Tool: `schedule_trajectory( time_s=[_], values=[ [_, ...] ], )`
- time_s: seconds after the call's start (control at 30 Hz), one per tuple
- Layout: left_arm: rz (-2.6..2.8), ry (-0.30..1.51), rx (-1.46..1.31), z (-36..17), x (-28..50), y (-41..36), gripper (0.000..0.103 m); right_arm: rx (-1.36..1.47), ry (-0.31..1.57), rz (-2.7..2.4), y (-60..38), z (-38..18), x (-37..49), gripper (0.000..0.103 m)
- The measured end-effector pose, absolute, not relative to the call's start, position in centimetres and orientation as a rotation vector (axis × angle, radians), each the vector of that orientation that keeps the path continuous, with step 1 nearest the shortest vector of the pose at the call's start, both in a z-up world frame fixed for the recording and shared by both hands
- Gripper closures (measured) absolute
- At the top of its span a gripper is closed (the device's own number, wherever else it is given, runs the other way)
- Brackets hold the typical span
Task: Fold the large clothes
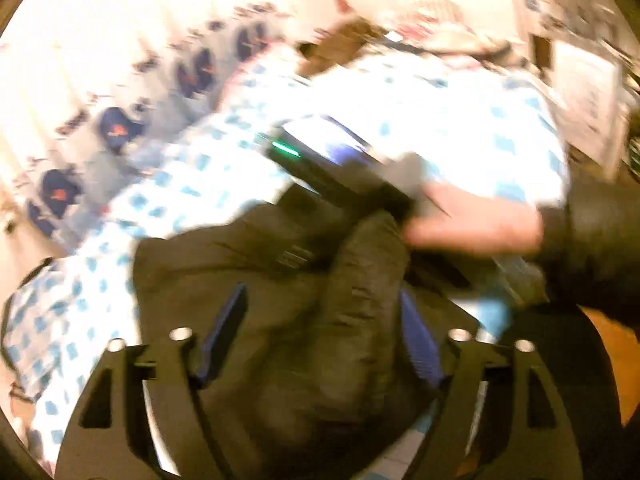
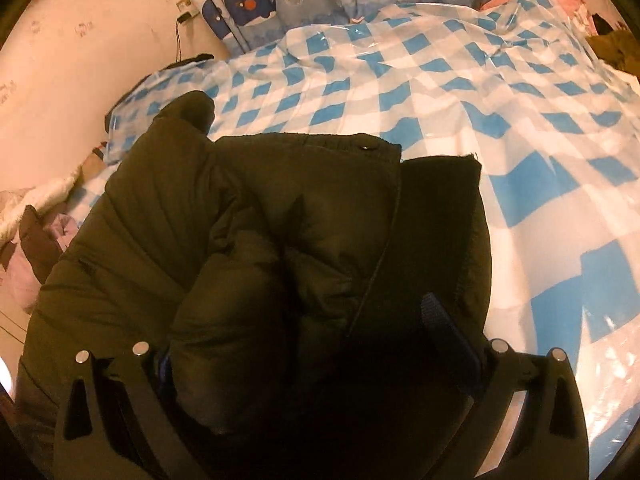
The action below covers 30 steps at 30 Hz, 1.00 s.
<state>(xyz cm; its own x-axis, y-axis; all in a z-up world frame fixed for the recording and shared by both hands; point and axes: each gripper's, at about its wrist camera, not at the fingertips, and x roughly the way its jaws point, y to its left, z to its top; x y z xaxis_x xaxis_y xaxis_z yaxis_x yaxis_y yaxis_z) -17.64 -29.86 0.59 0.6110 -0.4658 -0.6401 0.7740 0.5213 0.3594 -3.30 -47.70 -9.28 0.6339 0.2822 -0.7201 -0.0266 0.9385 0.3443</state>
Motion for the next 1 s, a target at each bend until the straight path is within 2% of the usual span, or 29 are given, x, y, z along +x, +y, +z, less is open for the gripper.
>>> schedule_trajectory(
  time_s=[0.03, 0.13, 0.23, 0.33, 0.47, 0.53, 0.6, 0.77, 0.8, 1.0],
  values=[
    [-0.735, 0.483, 0.664, 1.1, -16.5, -29.6, 0.013, 0.319, 0.864, 0.181, -47.9, -9.6, -3.1, 0.007],
    [-0.678, 0.458, 0.623, 0.5, -14.0, -29.5, 0.012, 0.325, 0.846, 0.180, -48.0, -10.0, -3.1, 0.007],
    [-0.879, 0.654, 0.476, 1.2, -12.6, -29.2, 0.012, 0.324, 0.833, 0.187, -48.0, -10.8, -3.1, 0.007],
    [-1.160, 0.744, 0.271, 5.6, -13.1, -25.4, 0.012, 0.335, 0.835, 0.201, -48.2, -11.5, -2.6, 0.007],
    [-1.094, 0.584, 0.074, 13.0, -11.3, -19.1, 0.011, 0.334, 0.844, 0.216, -48.2, -11.8, -1.9, 0.007],
    [-0.968, 0.553, 0.031, 13.4, -9.5, -18.6, 0.011, 0.331, 0.844, 0.215, -48.1, -11.7, -2.0, 0.007],
    [-0.894, 0.582, 0.035, 11.2, -7.6, -20.1, 0.011, 0.331, 0.846, 0.216, -48.1, -11.6, -2.0, 0.007],
    [-0.761, 0.842, 0.185, -3.5, -4.0, -27.4, 0.011, 0.378, 0.893, 0.263, -49.2, -10.8, -2.1, 0.007],
    [-0.743, 0.803, 0.185, -5.1, -4.6, -27.5, 0.011, 0.398, 0.900, 0.256, -49.9, -10.4, -2.4, 0.007],
    [-0.738, 0.765, 0.173, -5.4, -5.5, -27.3, 0.011, 0.356, 0.768, 0.278, -50.3, -4.4, -11.1, 0.007]
  ],
)
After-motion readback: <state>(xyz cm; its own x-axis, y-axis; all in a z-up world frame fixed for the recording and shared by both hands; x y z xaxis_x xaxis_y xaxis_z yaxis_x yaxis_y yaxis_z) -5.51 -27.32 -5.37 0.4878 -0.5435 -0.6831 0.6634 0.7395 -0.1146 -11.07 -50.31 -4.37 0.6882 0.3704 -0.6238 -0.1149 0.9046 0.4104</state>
